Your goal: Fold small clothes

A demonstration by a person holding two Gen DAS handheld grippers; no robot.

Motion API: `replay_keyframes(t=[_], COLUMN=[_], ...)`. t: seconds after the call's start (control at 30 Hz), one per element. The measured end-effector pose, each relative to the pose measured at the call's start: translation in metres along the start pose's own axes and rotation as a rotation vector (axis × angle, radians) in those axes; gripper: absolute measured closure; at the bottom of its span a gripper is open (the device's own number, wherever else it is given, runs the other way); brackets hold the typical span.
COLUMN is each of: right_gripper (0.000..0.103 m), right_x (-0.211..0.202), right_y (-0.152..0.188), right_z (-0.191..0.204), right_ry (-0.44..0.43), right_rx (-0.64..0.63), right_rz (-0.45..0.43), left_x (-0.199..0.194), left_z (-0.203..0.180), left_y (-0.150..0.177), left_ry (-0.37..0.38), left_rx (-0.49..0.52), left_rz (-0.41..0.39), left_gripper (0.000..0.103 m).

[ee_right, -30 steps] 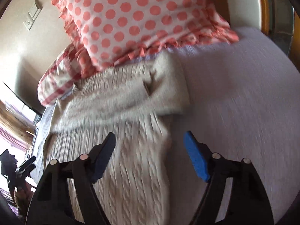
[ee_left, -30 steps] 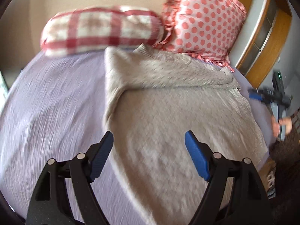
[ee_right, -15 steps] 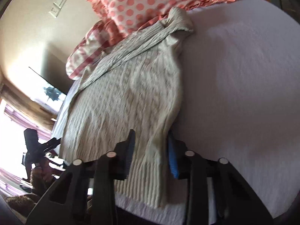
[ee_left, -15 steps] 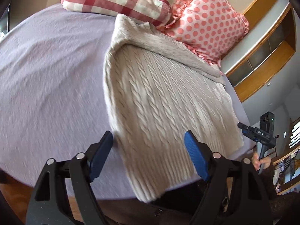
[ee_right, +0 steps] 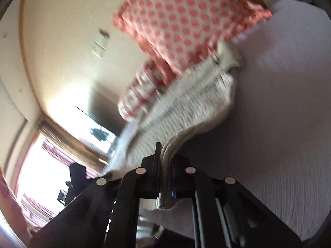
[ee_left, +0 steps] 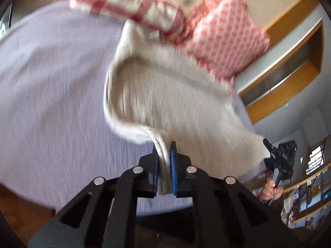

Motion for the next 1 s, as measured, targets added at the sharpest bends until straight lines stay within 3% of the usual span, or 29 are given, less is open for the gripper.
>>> replay_keyframes(t=[0.2,0.33,0.43,0.53,0.63,0.67,0.73,0.8,0.87,0.9,0.93,0.97,1.0], right_gripper=[0.095,0.095,0.095,0.095,0.094,0.094,0.093,0.090,0.082,0.067,0.042,0.028,0.006], right_x=[0.034,0.080,0.133,0.189,0.236,0.244,0.254,0.254,0.253,0.252,0.251,0.251,0.249], right_y=[-0.073,-0.131,-0.161,-0.182,-0.186,-0.184,-0.183,-0.191,-0.201,-0.206,-0.211,-0.214,-0.216], right_z=[0.010,-0.003,-0.020,-0.054,-0.111,-0.125,-0.141,-0.139,-0.127,-0.118,-0.108,-0.100,-0.094], right_ry=[-0.056,-0.027,0.068,0.214,0.391,0.422,0.433,0.390,0.342,0.295,0.256,0.214,0.179], right_rx=[0.034,0.089,0.076,0.073,0.181,0.225,0.286,0.268,0.228,0.209,0.187,0.178,0.174], right_rz=[-0.148,-0.202,-0.201,-0.193,-0.100,-0.064,-0.024,-0.040,-0.055,-0.071,-0.084,-0.093,-0.105], left_x=[0.014,0.056,0.106,0.159,0.224,0.230,0.230,0.222,0.212,0.205,0.195,0.187,0.179], left_z=[-0.005,0.001,0.013,0.033,0.062,0.068,0.072,0.073,0.073,0.072,0.070,0.068,0.066], left_y=[-0.094,-0.167,-0.210,-0.232,-0.242,-0.242,-0.245,-0.245,-0.246,-0.245,-0.246,-0.247,-0.249], left_ry=[-0.017,-0.088,-0.159,-0.240,-0.342,-0.341,-0.304,-0.274,-0.258,-0.260,-0.285,-0.304,-0.317], left_rx=[0.018,0.028,0.017,0.000,-0.056,-0.081,-0.111,-0.106,-0.102,-0.099,-0.084,-0.068,-0.054], left_rz=[-0.150,-0.200,-0.191,-0.149,-0.038,-0.026,-0.049,-0.064,-0.079,-0.097,-0.133,-0.163,-0.189], left_gripper=[0.094,0.094,0.094,0.093,0.092,0.090,0.089,0.088,0.081,0.073,0.050,0.040,0.040])
Point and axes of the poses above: each gripper's, at about its wrist camera, not at the fingertips, and x roughly the way its jaws point, z to its left, y to its underside, the point moved 3 cm from there along x, roughly the way its jaws point, and after that the axes turned 7 degrees about -z, right-handed, at the moved point
